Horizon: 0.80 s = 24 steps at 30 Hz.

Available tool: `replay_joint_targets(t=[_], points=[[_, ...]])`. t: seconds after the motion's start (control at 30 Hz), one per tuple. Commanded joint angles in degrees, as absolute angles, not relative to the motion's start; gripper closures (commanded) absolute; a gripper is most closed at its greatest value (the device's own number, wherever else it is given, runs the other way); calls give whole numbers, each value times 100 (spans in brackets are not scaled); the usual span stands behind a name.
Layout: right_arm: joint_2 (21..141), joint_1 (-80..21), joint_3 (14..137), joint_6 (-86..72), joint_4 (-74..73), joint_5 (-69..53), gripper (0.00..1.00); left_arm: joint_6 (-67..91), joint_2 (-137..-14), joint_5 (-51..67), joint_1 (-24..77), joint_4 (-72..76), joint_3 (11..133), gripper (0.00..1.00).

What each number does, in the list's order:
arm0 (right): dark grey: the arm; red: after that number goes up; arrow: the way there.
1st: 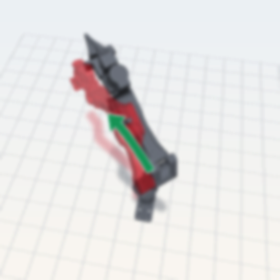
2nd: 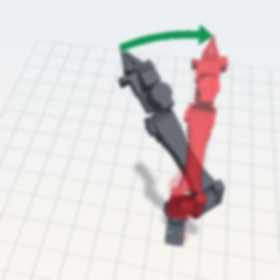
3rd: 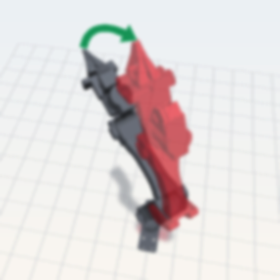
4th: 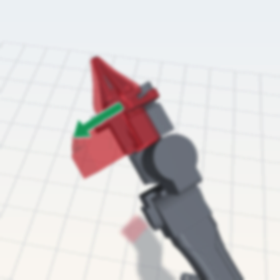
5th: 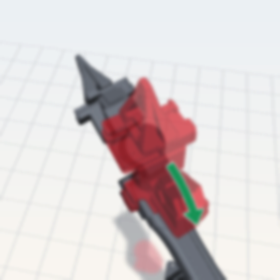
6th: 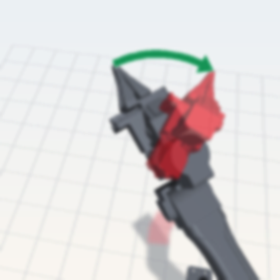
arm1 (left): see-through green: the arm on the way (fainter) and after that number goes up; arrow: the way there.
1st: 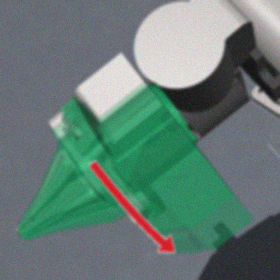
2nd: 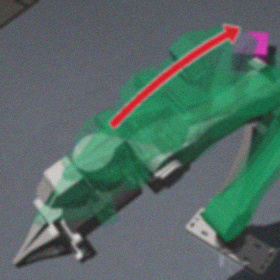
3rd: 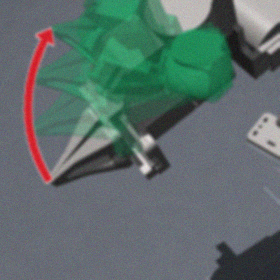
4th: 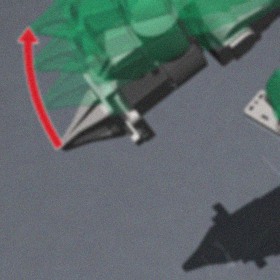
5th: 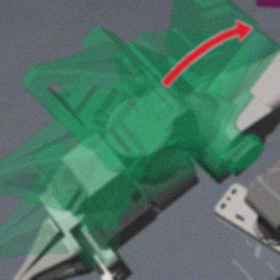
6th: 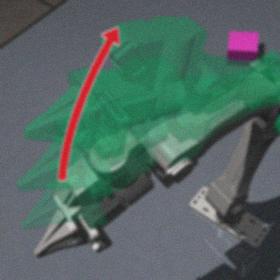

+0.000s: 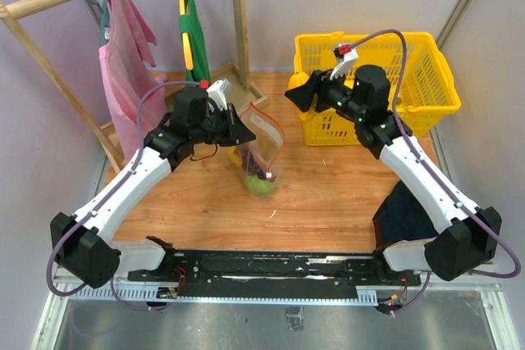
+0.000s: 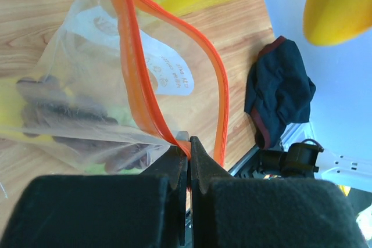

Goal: Place the food in the zip-top bag and seal the zipper
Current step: Pick up the fake fruit from the bin, then place the fake fruit in the zipper food storage bag.

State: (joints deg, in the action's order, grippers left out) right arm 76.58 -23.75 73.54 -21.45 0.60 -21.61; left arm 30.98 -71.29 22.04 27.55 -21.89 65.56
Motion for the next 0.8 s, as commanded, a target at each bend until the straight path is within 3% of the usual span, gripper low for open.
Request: replay_joint_targets(t=[0.0, 0.33, 0.77], points=[[7479, -2709, 7029, -2875, 1041, -2178, 95, 3358, -7129, 2065, 2849, -1757, 6766, 100], [7951, -3615, 6531, -3528, 2198, -1967, 94, 3618, -7145, 1981, 2969, -1526, 6436, 100], [8530, -3891, 5952, -3265, 1819, -1883, 87, 3712, -7009, 1870, 2980, -1357, 5959, 100]])
